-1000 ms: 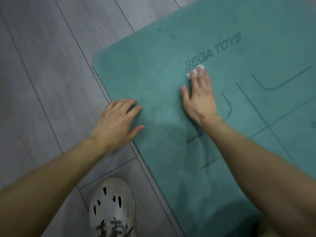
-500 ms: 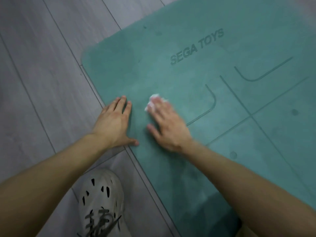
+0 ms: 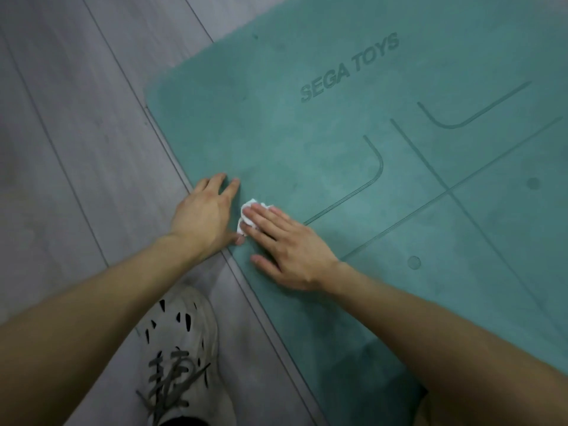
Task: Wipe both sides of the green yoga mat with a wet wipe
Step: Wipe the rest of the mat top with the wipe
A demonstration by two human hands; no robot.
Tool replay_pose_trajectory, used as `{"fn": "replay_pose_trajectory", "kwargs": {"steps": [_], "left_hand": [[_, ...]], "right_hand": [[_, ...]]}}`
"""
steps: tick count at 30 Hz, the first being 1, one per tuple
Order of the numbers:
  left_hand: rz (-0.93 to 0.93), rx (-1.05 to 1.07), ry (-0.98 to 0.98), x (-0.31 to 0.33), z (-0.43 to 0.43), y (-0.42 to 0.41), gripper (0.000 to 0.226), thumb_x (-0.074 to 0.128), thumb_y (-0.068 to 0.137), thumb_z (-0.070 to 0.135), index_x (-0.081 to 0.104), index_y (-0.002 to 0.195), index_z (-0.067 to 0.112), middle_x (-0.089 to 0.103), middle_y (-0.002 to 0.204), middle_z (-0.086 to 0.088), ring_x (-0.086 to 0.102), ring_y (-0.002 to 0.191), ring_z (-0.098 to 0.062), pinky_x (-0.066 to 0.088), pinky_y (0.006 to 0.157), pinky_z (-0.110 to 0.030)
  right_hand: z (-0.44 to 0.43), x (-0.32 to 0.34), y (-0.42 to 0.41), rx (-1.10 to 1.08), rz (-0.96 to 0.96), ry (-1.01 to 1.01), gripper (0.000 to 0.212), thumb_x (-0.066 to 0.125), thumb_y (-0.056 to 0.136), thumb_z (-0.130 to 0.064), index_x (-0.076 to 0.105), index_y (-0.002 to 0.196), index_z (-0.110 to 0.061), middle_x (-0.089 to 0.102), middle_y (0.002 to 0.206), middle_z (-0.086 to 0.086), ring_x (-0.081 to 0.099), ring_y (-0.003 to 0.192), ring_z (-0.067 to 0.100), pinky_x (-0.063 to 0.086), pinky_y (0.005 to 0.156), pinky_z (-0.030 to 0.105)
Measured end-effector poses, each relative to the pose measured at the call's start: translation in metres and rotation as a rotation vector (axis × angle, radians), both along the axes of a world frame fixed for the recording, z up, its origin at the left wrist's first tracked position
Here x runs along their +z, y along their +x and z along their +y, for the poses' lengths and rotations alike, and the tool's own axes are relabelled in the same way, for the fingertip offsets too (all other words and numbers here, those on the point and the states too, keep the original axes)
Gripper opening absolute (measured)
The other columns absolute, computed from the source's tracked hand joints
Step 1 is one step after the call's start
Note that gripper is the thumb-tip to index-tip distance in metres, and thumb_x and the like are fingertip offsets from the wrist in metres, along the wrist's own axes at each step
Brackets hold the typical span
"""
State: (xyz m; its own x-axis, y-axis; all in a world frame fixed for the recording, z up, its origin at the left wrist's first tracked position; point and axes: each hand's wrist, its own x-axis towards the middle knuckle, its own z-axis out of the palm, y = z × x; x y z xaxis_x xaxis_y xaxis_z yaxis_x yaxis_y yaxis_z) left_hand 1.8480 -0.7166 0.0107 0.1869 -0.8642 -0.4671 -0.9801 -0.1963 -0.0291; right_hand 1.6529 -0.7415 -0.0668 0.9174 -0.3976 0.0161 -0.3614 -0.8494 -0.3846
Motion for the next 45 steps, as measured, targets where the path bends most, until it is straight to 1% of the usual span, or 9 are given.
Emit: {"fn": "replay_pose_trajectory", "kwargs": {"steps": [8, 15, 22, 29, 33, 35, 41, 43, 45], "left_hand": [[0.006, 0.025, 0.033, 0.005, -0.002, -0.002, 0.129, 0.092, 0.066, 0.062, 0.02, 0.166, 0.022, 0.023, 0.168, -0.005, 0.028, 0.151, -0.03, 0.043, 0.117, -0.048], [0.026, 0.012, -0.015, -0.002, 0.005, 0.005, 0.127, 0.09, 0.069, 0.063, 0.018, 0.166, 0.026, 0.023, 0.168, -0.004, 0.028, 0.152, -0.03, 0.044, 0.113, -0.05], [0.032, 0.029, -0.073, -0.011, 0.007, 0.006, 0.126, 0.09, 0.067, 0.064, 0.02, 0.166, 0.029, 0.025, 0.168, 0.0, 0.029, 0.153, -0.026, 0.045, 0.112, -0.048], [0.062, 0.024, -0.117, -0.011, 0.011, 0.012, 0.125, 0.09, 0.065, 0.067, 0.026, 0.165, 0.03, 0.029, 0.167, -0.001, 0.033, 0.15, -0.027, 0.039, 0.117, -0.045], [0.118, 0.076, -0.134, -0.016, 0.022, 0.009, 0.115, 0.09, 0.071, 0.059, 0.03, 0.164, 0.028, 0.024, 0.171, -0.003, 0.028, 0.155, -0.028, 0.033, 0.124, -0.046], [0.126, 0.083, -0.189, -0.018, 0.029, 0.006, 0.099, 0.091, 0.073, 0.054, 0.045, 0.156, 0.026, 0.036, 0.163, -0.005, 0.036, 0.149, -0.028, 0.039, 0.119, -0.047], [0.091, 0.032, -0.284, -0.02, 0.037, 0.005, 0.073, 0.088, 0.074, 0.053, 0.064, 0.135, 0.022, 0.057, 0.133, -0.002, 0.052, 0.125, -0.029, 0.046, 0.107, -0.044], [0.101, 0.025, -0.259, -0.019, 0.039, 0.005, 0.072, 0.086, 0.076, 0.053, 0.062, 0.137, 0.022, 0.057, 0.134, -0.002, 0.052, 0.126, -0.029, 0.046, 0.108, -0.045], [0.112, 0.013, -0.253, -0.018, 0.039, 0.006, 0.073, 0.085, 0.079, 0.054, 0.061, 0.139, 0.021, 0.056, 0.137, -0.002, 0.051, 0.129, -0.029, 0.045, 0.109, -0.046]], "right_hand": [[-0.064, 0.001, -0.07, -0.595, 0.069, -0.033, 0.056, 0.036, 0.112, -0.037, 0.033, 0.164, -0.017, 0.019, 0.175, 0.006, 0.011, 0.163, 0.021, 0.01, 0.132, 0.042], [-0.053, 0.002, -0.05, -0.65, 0.172, 0.024, 0.07, 0.031, 0.109, -0.046, 0.01, 0.169, -0.016, -0.003, 0.177, 0.006, -0.011, 0.162, 0.018, 0.002, 0.133, 0.043], [-0.04, -0.001, -0.038, -0.749, 0.098, 0.011, 0.067, 0.035, 0.11, -0.046, 0.02, 0.168, -0.017, 0.006, 0.177, 0.005, -0.005, 0.163, 0.016, 0.004, 0.132, 0.042], [0.077, 0.007, -0.048, -0.348, 0.123, -0.066, 0.062, 0.035, 0.113, -0.045, 0.023, 0.168, -0.02, 0.009, 0.176, 0.002, 0.0, 0.163, 0.018, 0.011, 0.132, 0.045], [0.035, 0.007, -0.109, -0.802, 0.223, -0.106, 0.066, 0.024, 0.111, -0.051, 0.024, 0.167, -0.016, 0.014, 0.176, 0.007, 0.002, 0.163, 0.018, 0.009, 0.131, 0.047], [0.026, 0.011, -0.092, -0.964, 0.179, -0.033, 0.07, 0.025, 0.109, -0.054, 0.027, 0.164, -0.011, 0.015, 0.175, 0.01, 0.002, 0.163, 0.02, 0.006, 0.132, 0.045], [0.072, 0.005, -0.016, -0.166, 0.096, -0.055, 0.062, 0.039, 0.111, -0.046, 0.033, 0.164, -0.013, 0.019, 0.175, 0.005, 0.006, 0.163, 0.017, 0.011, 0.132, 0.042], [0.035, 0.002, -0.044, -0.348, 0.08, -0.091, 0.057, 0.035, 0.112, -0.042, 0.036, 0.162, -0.017, 0.028, 0.172, 0.005, 0.011, 0.162, 0.018, 0.014, 0.132, 0.043], [0.002, 0.005, -0.067, -0.765, 0.12, -0.082, 0.061, 0.028, 0.111, -0.047, 0.032, 0.163, -0.017, 0.025, 0.172, 0.007, 0.008, 0.163, 0.02, 0.011, 0.132, 0.044]]}}
